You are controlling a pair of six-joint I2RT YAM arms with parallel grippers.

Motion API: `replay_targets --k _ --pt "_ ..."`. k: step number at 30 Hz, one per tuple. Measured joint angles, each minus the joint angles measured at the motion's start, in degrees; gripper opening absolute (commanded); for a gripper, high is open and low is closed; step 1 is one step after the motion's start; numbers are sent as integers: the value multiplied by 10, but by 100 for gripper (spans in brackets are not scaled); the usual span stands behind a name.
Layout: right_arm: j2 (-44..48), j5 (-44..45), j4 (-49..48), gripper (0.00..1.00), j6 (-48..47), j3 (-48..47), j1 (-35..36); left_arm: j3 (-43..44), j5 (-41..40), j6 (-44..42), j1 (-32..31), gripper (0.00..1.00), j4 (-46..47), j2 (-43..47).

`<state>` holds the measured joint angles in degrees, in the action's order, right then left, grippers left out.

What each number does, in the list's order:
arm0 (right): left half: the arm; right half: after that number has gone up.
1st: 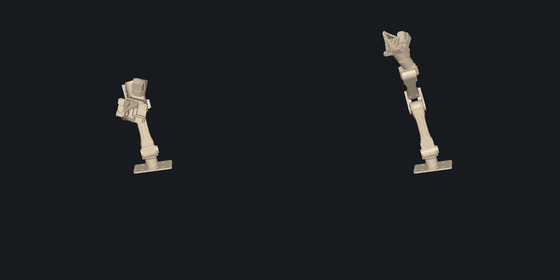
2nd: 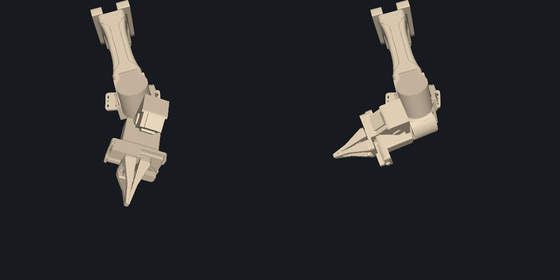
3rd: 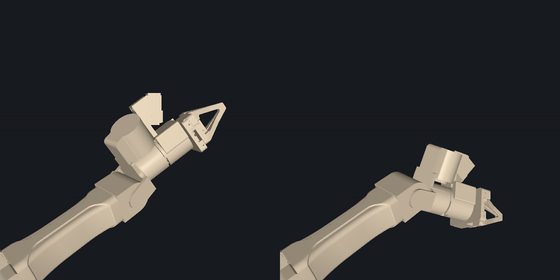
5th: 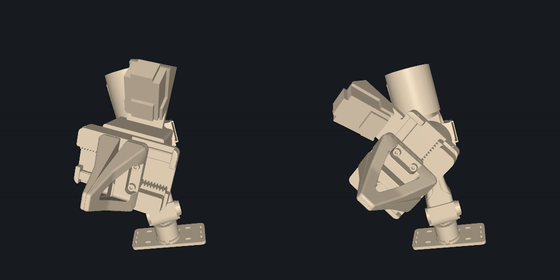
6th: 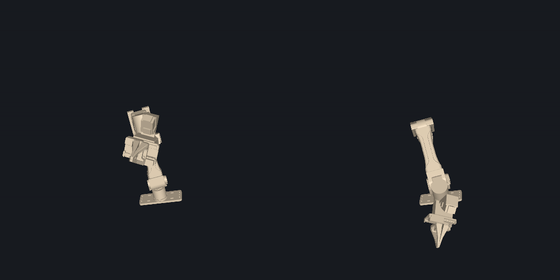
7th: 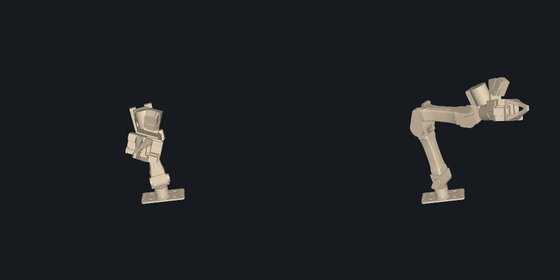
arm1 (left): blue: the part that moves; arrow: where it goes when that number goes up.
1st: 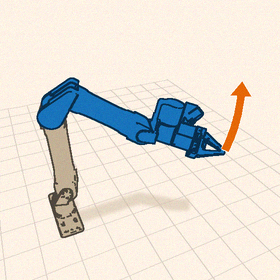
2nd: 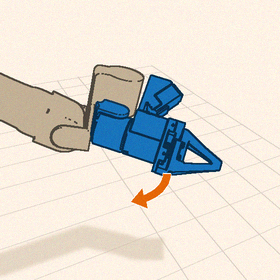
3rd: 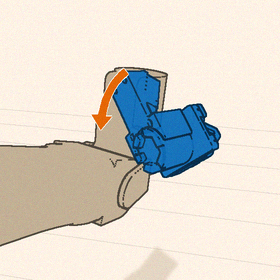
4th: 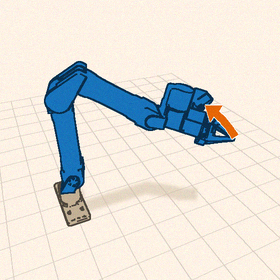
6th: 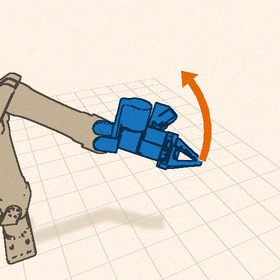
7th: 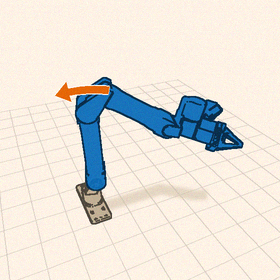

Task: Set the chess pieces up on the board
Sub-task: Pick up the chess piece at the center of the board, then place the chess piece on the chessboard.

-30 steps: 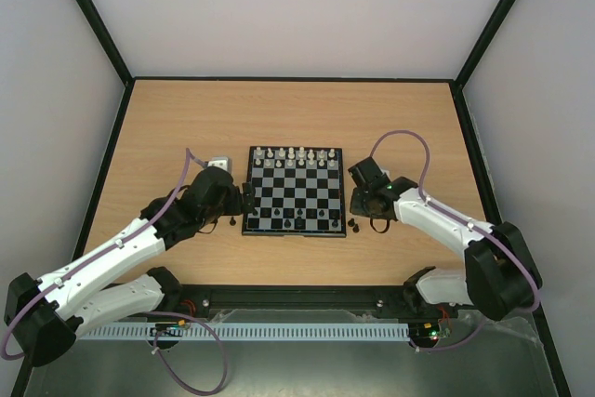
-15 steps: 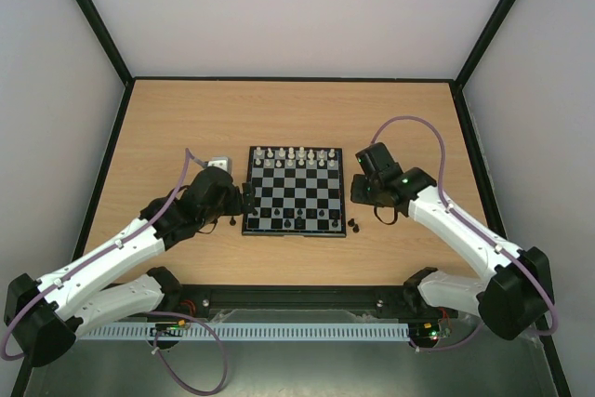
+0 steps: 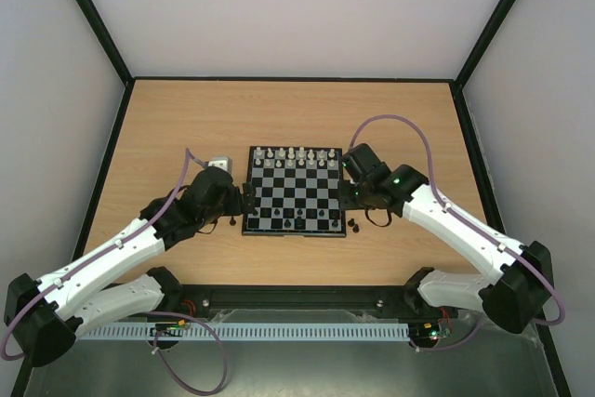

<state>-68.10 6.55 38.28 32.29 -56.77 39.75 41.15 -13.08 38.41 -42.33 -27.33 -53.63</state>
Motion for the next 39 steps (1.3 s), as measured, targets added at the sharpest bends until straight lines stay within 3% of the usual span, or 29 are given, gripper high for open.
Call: replay_targets --k 16,39 --pt "-49 4 7 4 9 -16 100 0 2 6 0 99 0 0" --pt "-127 34 -39 5 30 -16 155 -3 2 8 0 99 2 0"
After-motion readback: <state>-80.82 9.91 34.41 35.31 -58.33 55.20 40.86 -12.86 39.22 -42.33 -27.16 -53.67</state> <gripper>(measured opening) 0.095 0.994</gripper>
